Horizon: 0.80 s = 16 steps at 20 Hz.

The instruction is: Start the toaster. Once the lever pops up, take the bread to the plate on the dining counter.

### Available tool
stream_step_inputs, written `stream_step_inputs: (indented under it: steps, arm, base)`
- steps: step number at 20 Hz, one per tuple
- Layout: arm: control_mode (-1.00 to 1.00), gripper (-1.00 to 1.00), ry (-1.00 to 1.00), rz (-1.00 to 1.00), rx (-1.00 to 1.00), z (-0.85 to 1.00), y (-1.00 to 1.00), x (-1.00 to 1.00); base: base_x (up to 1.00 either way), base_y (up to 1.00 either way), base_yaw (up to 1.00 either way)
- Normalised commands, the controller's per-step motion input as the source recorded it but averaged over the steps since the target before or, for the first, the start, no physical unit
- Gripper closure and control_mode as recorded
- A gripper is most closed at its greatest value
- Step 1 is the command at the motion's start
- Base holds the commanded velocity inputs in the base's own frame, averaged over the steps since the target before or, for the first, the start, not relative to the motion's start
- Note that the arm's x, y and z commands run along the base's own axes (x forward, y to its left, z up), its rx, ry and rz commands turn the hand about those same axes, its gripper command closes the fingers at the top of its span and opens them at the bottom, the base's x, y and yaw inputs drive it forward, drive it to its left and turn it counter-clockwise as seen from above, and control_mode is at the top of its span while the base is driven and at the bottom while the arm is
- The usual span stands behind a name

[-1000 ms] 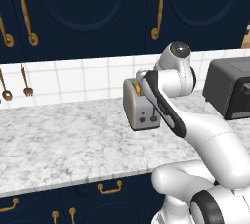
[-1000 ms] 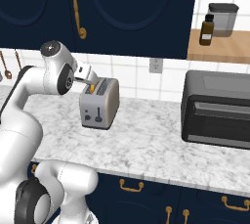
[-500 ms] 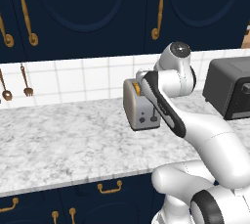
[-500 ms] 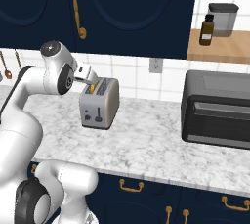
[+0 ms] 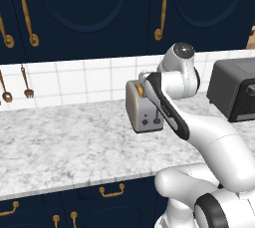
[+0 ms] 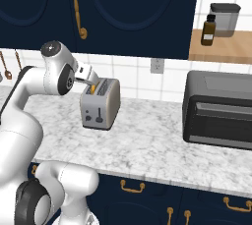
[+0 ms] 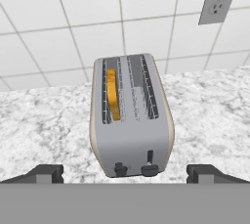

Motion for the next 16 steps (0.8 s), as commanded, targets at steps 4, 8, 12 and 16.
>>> stream_step_inputs:
  steps: [4,8,12,16]
  arm:
    - [-1.00,-1.00,0.00,0.00,0.00,0.00,0.00,0.00]
    - [-1.00,-1.00,0.00,0.00,0.00,0.00,0.00,0.00]
    - [-1.00,-1.00,0.00,0.00,0.00,0.00,0.00,0.00]
    - [-1.00,-1.00,0.00,0.00,0.00,0.00,0.00,0.00]
  base:
    - [0.00,0.00,0.00]
    - [0.00,0.00,0.00]
    - [0.00,0.00,0.00]
    - [0.00,0.00,0.00]
